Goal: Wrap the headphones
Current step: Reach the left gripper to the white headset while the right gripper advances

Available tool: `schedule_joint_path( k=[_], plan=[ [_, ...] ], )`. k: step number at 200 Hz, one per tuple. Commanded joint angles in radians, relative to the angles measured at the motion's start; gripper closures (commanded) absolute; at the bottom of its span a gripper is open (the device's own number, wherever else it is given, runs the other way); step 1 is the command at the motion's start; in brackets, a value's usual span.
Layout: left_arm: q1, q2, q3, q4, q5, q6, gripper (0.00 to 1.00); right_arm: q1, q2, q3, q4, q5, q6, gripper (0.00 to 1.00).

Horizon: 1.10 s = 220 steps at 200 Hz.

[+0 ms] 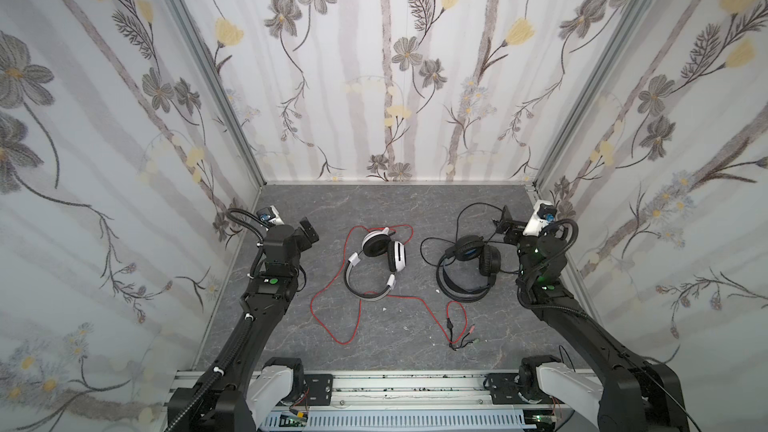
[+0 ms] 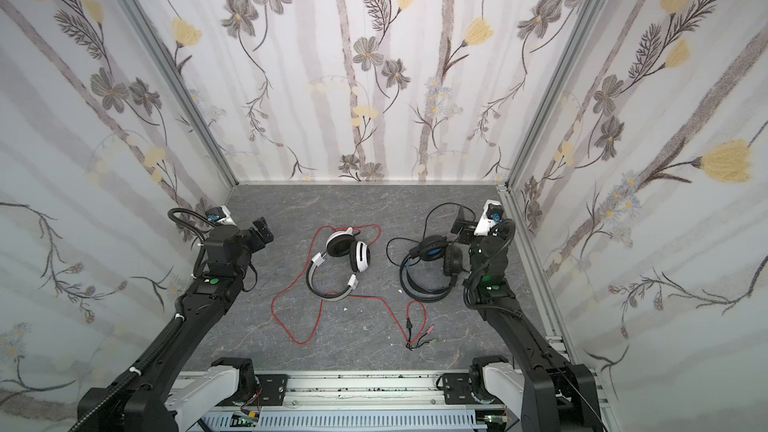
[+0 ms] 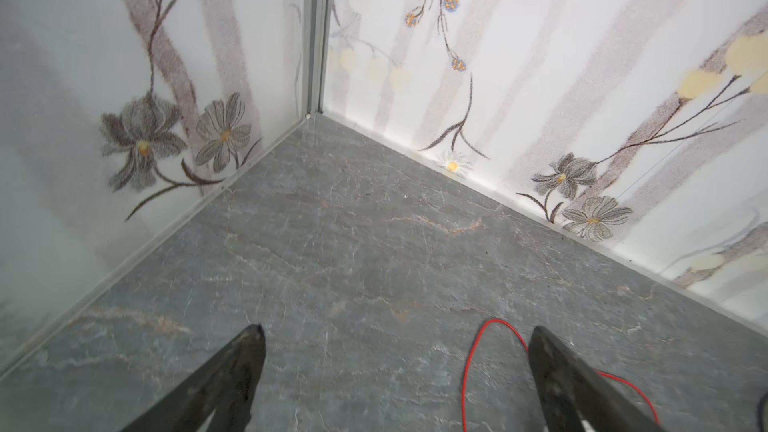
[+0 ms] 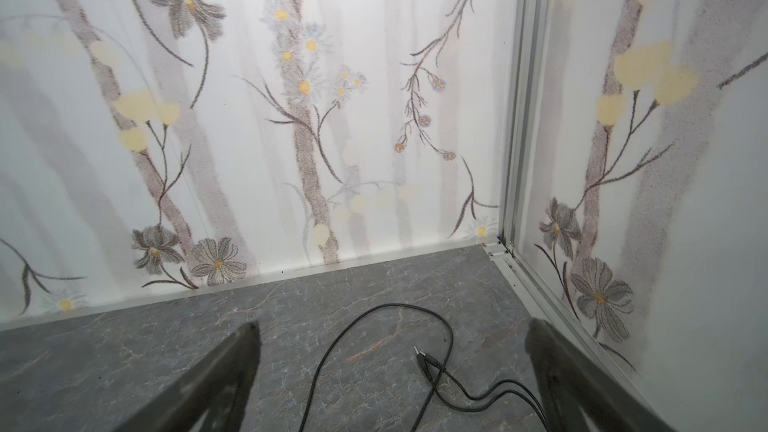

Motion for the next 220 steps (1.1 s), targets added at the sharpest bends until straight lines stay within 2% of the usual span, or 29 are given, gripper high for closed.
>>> schedule_joint_path(
  k=[1, 31, 40, 60, 104, 125, 155, 187, 220],
  plan=[
    [-0.015, 0.011, 0.108, -0.411, 0.034, -0.215, 0.00, 0.054, 0.072, 0.179, -0.429, -0.039, 0.111, 0.00],
    [-0.046, 0.073, 0.166, -0.486, 0.237, -0.268, 0.00, 0.194, 0.177, 0.352, -0.563, -0.045, 0.097, 0.00],
    [-0.061, 0.107, 0.187, -0.522, 0.263, -0.289, 0.00, 0.223, 0.226, 0.424, -0.637, -0.035, 0.103, 0.00],
    [-0.113, 0.161, 0.214, -0.591, 0.267, -0.337, 0.00, 0.263, 0.316, 0.556, -0.763, -0.072, 0.132, 0.00],
    [-0.258, 0.248, 0.189, -0.669, 0.239, -0.448, 0.00, 0.351, 0.416, 0.635, -0.828, -0.104, 0.095, 0.00],
    [-0.310, 0.275, 0.128, -0.622, 0.235, -0.521, 0.02, 0.373, 0.461, 0.671, -0.867, -0.122, 0.078, 0.00],
    [-0.343, 0.347, 0.101, -0.576, 0.227, -0.551, 0.08, 0.397, 0.510, 0.739, -0.949, -0.161, 0.033, 0.00],
    [-0.390, 0.448, 0.128, -0.565, 0.222, -0.576, 0.10, 0.430, 0.475, 0.724, -0.981, -0.164, -0.024, 0.00],
    [-0.447, 0.510, 0.137, -0.546, 0.170, -0.648, 0.24, 0.451, 0.390, 0.652, -1.002, -0.183, -0.059, 0.00]
  ],
)
